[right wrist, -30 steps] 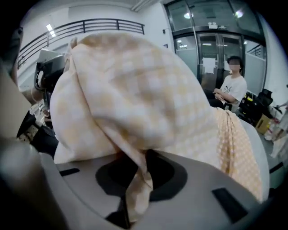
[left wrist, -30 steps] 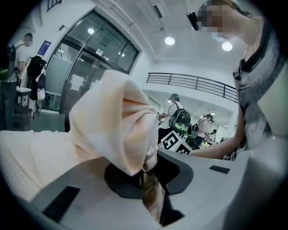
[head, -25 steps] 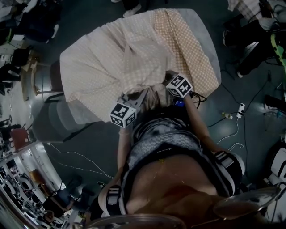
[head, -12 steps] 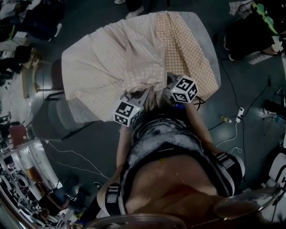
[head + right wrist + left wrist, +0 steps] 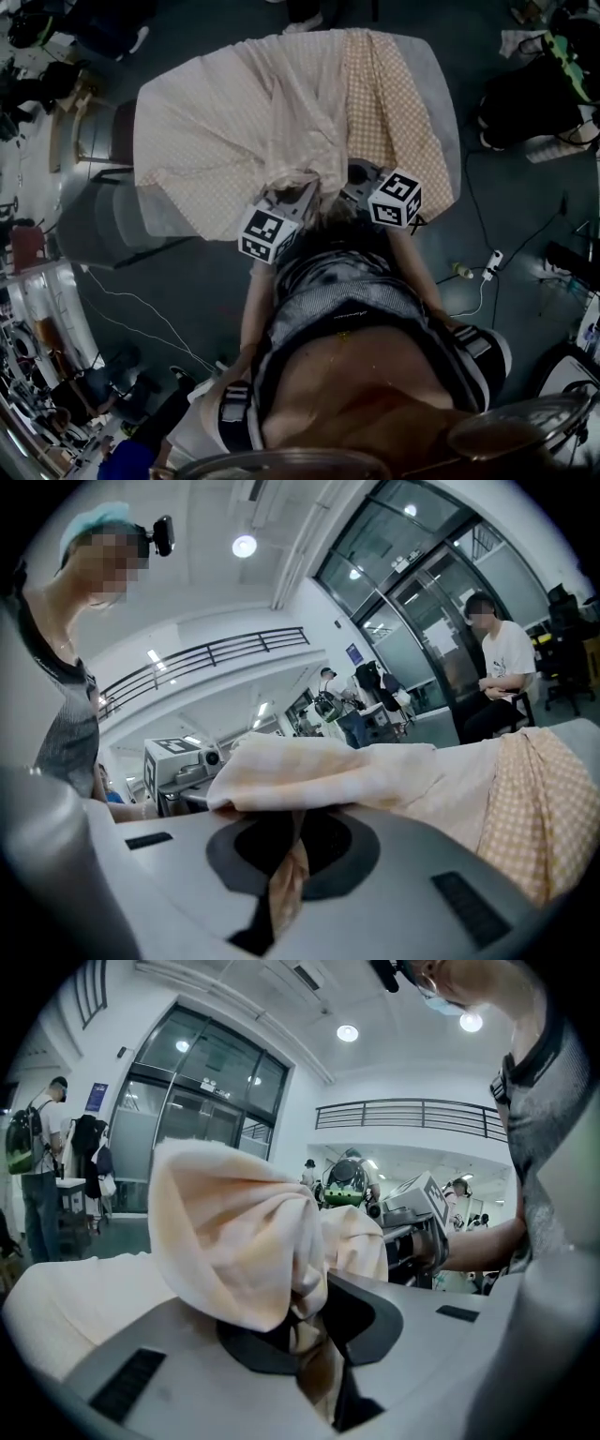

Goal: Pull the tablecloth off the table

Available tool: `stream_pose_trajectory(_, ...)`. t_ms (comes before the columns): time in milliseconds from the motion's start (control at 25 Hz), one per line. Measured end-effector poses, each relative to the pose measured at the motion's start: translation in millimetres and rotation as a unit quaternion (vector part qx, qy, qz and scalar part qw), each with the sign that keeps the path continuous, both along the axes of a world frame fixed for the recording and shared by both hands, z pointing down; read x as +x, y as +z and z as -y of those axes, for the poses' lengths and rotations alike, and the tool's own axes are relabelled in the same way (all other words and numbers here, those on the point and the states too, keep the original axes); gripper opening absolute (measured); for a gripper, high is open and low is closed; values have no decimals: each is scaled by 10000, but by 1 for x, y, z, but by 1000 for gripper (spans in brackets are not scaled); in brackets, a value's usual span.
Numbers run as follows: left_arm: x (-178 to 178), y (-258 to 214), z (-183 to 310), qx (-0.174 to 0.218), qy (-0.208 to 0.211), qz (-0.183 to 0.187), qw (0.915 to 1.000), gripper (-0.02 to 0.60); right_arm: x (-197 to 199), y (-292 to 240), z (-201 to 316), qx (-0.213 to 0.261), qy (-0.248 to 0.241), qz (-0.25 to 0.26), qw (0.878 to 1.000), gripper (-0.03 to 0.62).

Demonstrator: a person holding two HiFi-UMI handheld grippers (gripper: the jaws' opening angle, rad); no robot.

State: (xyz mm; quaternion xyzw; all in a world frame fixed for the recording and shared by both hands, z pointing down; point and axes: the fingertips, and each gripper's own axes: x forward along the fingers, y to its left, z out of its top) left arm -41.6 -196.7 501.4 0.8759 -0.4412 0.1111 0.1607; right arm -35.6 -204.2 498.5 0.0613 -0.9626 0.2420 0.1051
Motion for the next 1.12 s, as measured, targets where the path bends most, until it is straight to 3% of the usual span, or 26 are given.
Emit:
stream_pose_trajectory(200, 3, -4, 1, 88, -313, -34, 9995, 51, 2, -6, 0, 277, -380, -62, 9989, 63)
stream_pose_trajectory(440, 8, -13, -9, 181, -502, -47, 9986, 49, 6, -15, -8, 370, -497, 8, 9981, 63)
stream_pose_trajectory(760, -9, -22, -36, 288, -416, -186, 9985, 49, -9, -25, -34, 384, -288, 62, 9988, 63)
stream_pose_trajectory(1120, -15, -34, -75, 408, -34, -270, 9988, 51, -15, -35, -73, 452, 252, 89, 9986, 63)
